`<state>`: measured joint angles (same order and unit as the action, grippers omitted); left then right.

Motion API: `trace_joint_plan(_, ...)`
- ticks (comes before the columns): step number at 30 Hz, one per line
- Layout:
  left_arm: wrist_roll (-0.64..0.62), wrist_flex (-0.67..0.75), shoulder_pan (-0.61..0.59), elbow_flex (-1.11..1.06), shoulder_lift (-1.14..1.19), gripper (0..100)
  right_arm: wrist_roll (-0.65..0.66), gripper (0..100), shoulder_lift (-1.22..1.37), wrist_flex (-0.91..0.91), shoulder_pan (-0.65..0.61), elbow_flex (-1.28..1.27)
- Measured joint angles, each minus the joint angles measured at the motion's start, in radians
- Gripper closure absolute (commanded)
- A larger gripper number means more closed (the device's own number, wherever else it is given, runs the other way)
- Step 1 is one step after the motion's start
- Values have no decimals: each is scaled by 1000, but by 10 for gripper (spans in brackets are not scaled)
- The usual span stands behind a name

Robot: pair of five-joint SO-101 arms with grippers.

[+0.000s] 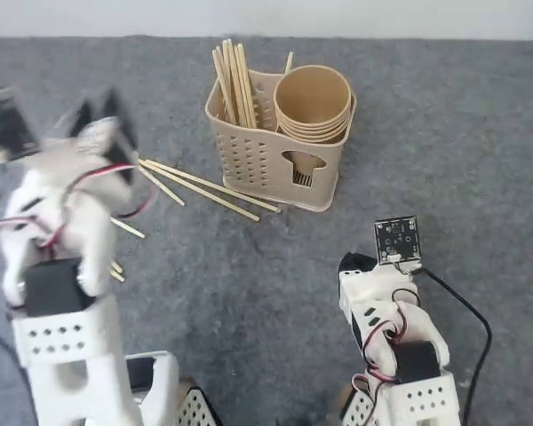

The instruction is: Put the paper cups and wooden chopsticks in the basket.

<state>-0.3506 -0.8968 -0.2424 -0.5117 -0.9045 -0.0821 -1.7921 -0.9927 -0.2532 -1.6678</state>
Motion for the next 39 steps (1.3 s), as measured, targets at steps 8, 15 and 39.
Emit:
trace_joint_plan(8,-5,71,-341,-150,158,922,0,982,0,0,0,0)
trace_joint_plan(15,-5,164,-437,-98,514,921,0,982,0,0,0,0)
trace_joint_plan(39,-5,80,-457,704,1593,920,0,982,0,-12,-3,0)
